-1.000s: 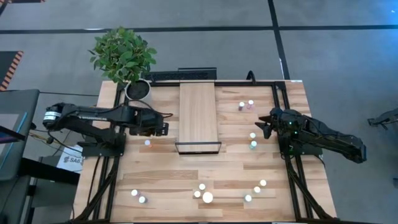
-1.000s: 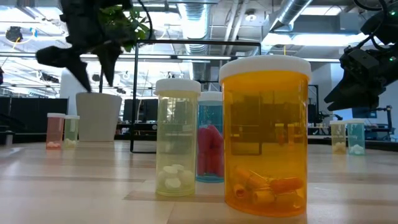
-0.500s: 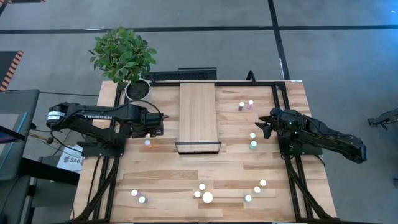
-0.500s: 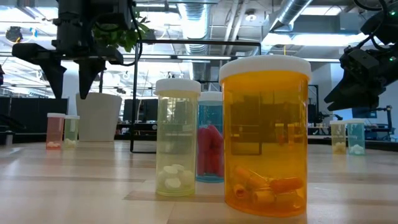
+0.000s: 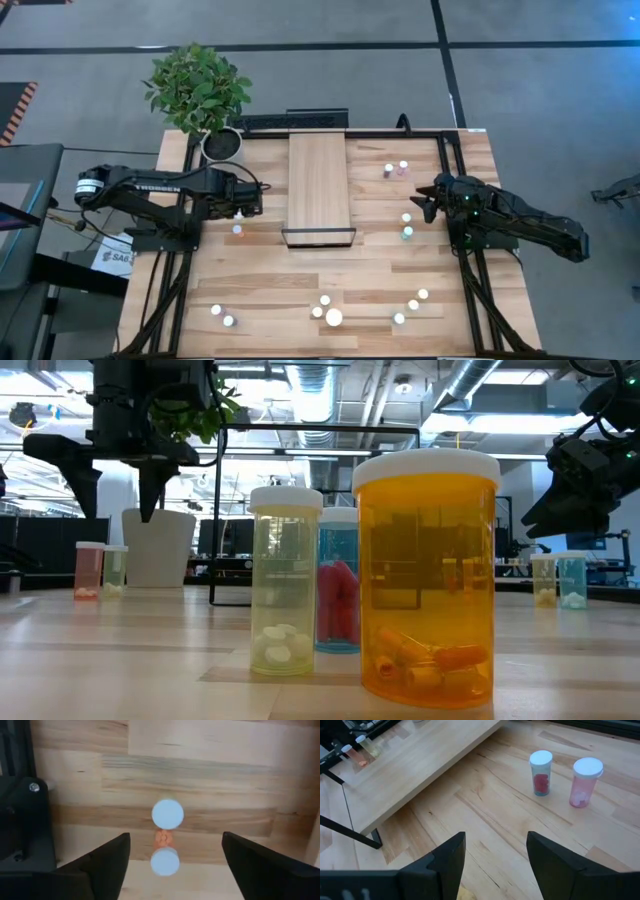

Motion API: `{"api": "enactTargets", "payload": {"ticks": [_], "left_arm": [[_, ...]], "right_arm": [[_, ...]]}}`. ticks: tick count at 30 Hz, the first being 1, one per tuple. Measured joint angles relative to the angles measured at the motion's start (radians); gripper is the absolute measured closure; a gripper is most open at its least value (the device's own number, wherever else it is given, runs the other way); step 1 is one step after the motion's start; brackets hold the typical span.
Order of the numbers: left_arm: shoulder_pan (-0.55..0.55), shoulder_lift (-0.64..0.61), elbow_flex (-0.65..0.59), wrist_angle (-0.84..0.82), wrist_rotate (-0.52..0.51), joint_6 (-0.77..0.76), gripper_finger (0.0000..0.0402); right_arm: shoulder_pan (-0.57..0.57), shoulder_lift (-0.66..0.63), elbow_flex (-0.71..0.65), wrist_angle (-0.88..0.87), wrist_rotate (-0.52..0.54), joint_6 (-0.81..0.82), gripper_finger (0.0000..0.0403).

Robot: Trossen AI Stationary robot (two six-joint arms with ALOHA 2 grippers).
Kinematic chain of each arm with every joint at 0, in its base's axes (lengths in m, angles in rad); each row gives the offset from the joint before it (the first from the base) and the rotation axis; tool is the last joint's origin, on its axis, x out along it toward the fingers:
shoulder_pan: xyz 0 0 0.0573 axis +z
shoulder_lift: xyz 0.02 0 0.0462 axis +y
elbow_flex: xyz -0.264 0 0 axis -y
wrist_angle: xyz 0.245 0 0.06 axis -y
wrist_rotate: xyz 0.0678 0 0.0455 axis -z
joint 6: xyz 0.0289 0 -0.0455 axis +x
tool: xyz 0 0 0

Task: Pick and place medicine bottles onto shelf by color
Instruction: Put the yellow pill bottle on the shelf

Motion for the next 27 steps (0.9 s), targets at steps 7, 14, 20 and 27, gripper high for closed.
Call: {"api": "enactTargets", "payload": {"ticks": [7,14,20,27], "left_arm": [[0.042,0.0,-0.076,0.085,-0.004,-0.003,0.0064],[0.051,0.0,-0.144,0.17,0.003,-0.003,0.0055],[0.051,0.0,-0.172,0.188,0.004,-0.014,0.0056],[0.051,0.0,-0.173,0.179,-0.005,-0.015,0.0056]], "right_arm": [[0.0,0.0,0.0,0.0,0.0,0.0,0.0168],[0.0,0.0,0.0,0.0,0.0,0.0,0.0168],[0.0,0.0,0.0,0.0,0.0,0.0,0.0168],[0.0,0.0,0.0,0.0,0.0,0.0,0.0168]]}}
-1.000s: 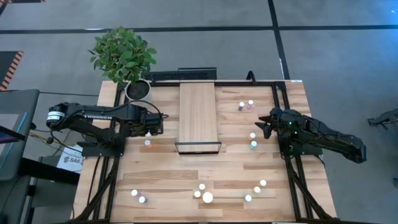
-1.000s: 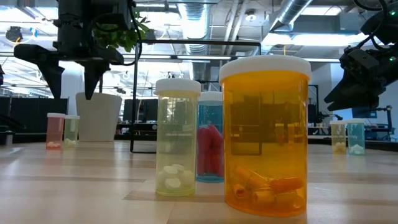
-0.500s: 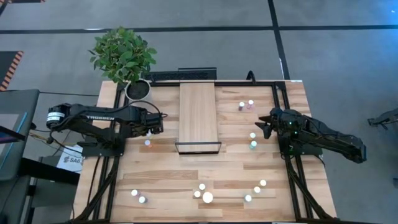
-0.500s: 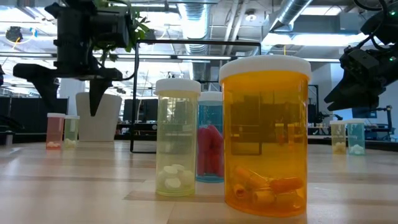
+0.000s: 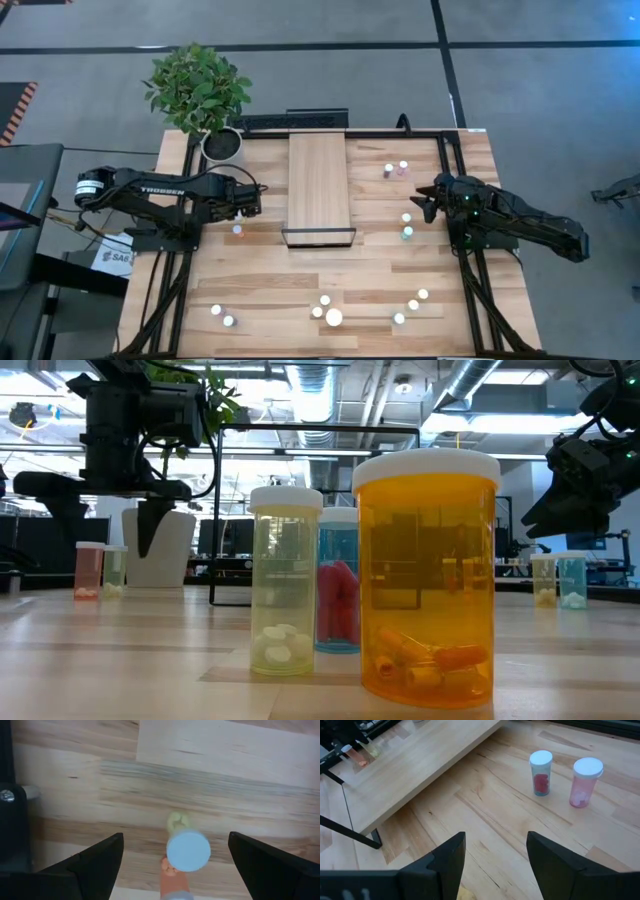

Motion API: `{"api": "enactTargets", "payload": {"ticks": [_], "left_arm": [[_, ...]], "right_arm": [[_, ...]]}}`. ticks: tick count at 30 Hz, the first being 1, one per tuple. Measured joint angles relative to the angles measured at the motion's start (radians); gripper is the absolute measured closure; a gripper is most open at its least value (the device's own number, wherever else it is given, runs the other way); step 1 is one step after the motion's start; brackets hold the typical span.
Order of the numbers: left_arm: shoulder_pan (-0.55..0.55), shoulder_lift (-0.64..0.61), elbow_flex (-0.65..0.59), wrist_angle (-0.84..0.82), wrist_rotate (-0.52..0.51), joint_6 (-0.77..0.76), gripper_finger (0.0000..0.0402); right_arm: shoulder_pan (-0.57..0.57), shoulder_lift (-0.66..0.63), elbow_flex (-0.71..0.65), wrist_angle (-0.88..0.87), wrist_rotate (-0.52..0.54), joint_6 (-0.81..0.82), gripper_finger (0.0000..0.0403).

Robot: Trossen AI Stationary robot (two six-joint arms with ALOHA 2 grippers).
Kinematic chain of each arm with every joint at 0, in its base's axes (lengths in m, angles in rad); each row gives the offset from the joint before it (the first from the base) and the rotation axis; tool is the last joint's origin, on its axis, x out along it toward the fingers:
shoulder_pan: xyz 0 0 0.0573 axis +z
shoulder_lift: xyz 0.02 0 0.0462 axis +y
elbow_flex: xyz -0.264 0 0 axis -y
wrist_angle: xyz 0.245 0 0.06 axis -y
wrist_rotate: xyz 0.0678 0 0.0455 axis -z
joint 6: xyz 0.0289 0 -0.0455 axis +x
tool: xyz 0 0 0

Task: Pick and place medicine bottles onto shelf by color
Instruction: Put the yellow pill bottle on the shelf

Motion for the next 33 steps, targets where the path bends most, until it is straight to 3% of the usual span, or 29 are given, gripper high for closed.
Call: {"api": "enactTargets", "payload": {"ticks": [8,24,33], "left_arm": [[0.0,0.0,0.0,0.003,-0.012,0.0,0.0071],[0.0,0.0,0.0,0.015,-0.005,0.02,0.0251],[-0.001,0.0,0.001,0.033,0.0,0.021,0.029]], "right_arm": [[0.0,0.0,0.0,0.0,0.0,0.0,0.0168],[0.0,0.0,0.0,0.0,0.0,0.0,0.0168],[0.0,0.0,0.0,0.0,0.0,0.0,0.0168]]}}
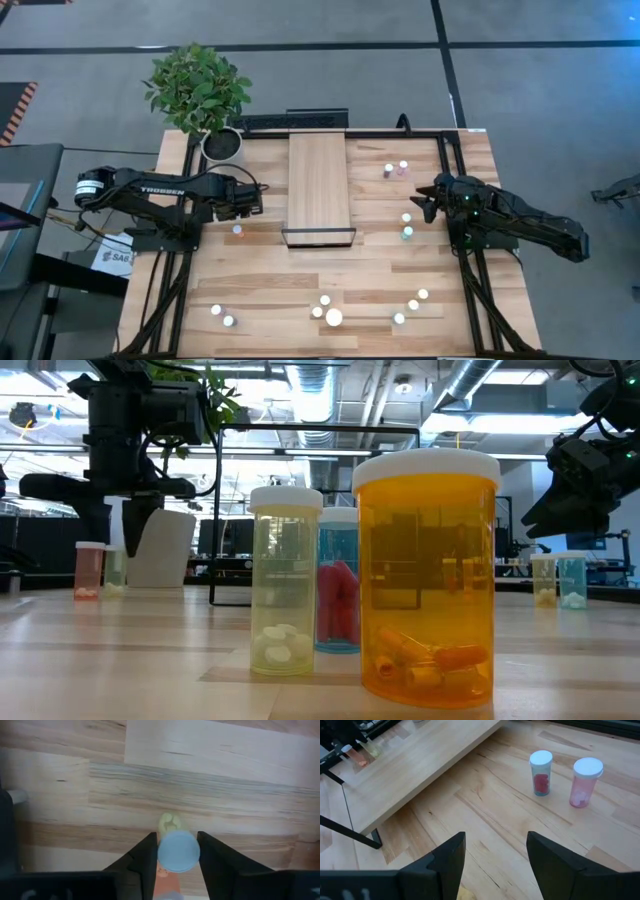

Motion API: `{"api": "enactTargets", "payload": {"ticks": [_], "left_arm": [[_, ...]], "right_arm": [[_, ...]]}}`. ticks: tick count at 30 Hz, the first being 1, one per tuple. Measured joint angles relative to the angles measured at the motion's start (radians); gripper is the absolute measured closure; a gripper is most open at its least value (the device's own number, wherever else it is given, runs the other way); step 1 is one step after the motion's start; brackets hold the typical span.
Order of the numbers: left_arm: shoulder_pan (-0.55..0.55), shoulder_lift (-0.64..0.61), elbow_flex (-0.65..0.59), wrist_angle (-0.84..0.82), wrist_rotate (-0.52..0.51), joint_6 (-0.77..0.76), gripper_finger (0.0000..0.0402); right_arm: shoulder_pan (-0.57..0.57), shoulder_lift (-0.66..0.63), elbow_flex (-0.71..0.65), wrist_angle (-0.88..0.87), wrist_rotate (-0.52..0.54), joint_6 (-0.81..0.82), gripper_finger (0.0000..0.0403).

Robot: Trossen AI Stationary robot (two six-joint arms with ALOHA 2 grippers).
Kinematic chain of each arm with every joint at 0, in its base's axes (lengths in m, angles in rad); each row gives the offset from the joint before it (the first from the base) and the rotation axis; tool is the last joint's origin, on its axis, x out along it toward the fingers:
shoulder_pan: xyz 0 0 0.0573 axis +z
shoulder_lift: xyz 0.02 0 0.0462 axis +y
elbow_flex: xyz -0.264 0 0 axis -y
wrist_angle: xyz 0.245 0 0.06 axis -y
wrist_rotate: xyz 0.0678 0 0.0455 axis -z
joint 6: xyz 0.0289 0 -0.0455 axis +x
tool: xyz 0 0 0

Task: Pick and place medicine bottles onto shelf by color
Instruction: Put the yellow pill bottle on the shelf

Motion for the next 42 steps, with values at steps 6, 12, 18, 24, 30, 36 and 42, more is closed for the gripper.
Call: {"api": "enactTargets", "payload": {"ticks": [6,12,18,24,30,36,42], "left_arm": [[0.0,0.001,0.019,0.007,-0.002,0.018,0.0291],[0.0,0.001,0.076,0.004,-0.056,0.092,0.0291],[0.0,0.001,0.148,0.003,-0.106,0.18,0.0291],[0.023,0.059,0.275,-0.041,-0.132,0.292,0.0291],[0.068,0.287,0.525,-0.194,-0.11,0.42,0.0291],[0.097,0.483,0.772,-0.273,-0.07,0.604,0.0291],[0.131,0.586,0.94,-0.261,-0.094,0.671,0.0291]], "right_arm": [[0.0,0.0,0.0,0.0,0.0,0.0,0.0168],[0.0,0.0,0.0,0.0,0.0,0.0,0.0168],[0.0,0.0,0.0,0.0,0.0,0.0,0.0168],[0.0,0.0,0.0,0.0,0.0,0.0,0.0168],[0.0,0.0,0.0,0.0,0.0,0.0,0.0168],[0.0,0.0,0.0,0.0,0.0,0.0,0.0168],[0.0,0.0,0.0,0.0,0.0,0.0,0.0168]]}}
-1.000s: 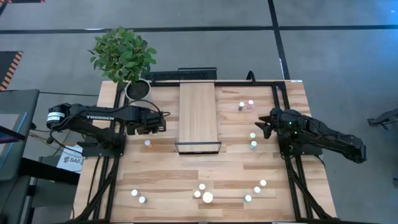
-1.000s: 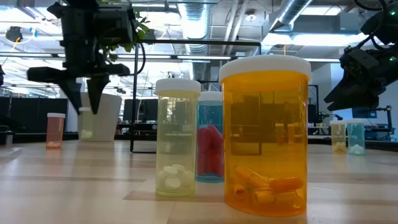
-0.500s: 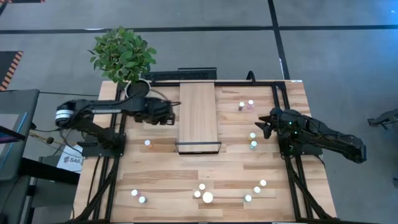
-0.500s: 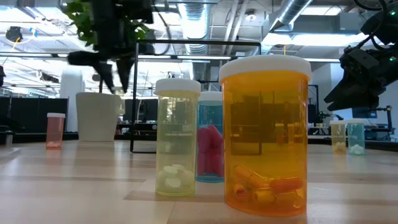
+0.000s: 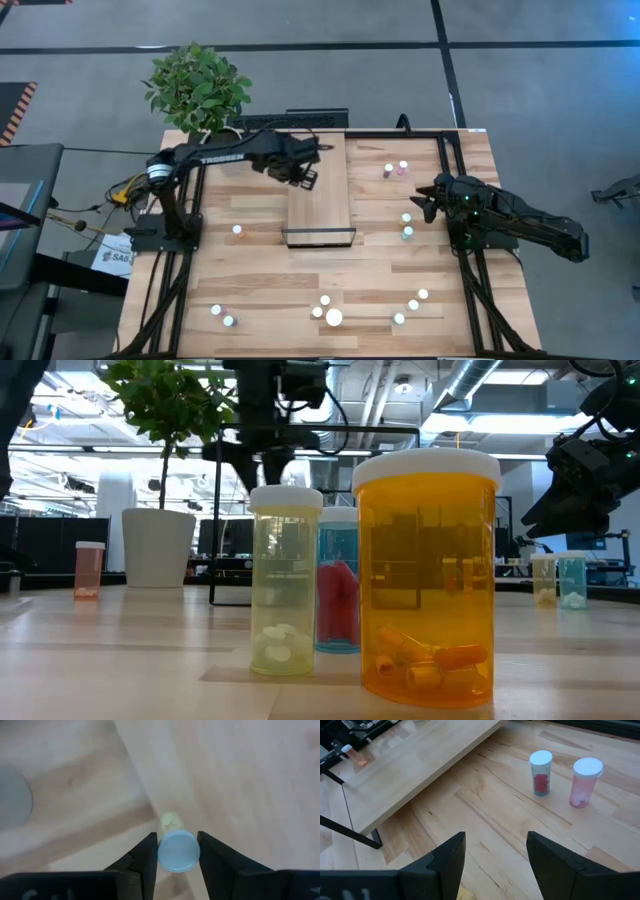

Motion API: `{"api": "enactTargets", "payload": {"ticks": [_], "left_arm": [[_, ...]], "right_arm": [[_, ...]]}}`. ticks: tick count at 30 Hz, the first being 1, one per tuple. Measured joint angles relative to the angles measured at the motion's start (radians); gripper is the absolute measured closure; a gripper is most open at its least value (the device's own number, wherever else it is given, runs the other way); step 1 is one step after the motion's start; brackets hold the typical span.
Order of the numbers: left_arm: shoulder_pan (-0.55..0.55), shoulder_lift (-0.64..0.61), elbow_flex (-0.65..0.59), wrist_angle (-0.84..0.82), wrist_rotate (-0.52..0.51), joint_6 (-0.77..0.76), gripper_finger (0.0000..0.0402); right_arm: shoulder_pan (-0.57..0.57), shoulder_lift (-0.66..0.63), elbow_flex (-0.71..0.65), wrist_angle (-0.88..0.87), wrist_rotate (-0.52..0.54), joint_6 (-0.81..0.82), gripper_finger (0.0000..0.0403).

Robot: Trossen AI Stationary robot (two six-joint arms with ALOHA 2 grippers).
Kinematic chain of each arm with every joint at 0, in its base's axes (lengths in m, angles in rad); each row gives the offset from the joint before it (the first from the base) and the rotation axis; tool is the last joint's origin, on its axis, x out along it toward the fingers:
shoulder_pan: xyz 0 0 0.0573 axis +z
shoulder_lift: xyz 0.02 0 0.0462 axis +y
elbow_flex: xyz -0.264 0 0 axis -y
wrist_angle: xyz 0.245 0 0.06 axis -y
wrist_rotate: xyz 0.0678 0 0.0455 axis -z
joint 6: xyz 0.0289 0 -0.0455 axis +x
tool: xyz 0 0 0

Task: Pick and place medicine bottles onto shelf by color
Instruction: Put the yellow pill bottle on the shelf

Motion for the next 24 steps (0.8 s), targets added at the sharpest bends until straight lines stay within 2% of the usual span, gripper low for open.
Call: {"api": "enactTargets", "payload": {"ticks": [4,15,24], "left_arm": [[0.042,0.064,0.072,0.025,-0.015,0.015,0.0291],[0.166,0.268,0.225,0.047,0.111,0.017,0.0291],[0.23,0.297,0.267,0.063,0.103,-0.007,0.0292]], "right_arm": [[0.0,0.0,0.0,0.0,0.0,0.0,0.0168],[0.0,0.0,0.0,0.0,0.0,0.0,0.0168],[0.0,0.0,0.0,0.0,0.0,0.0,0.0168]]}}
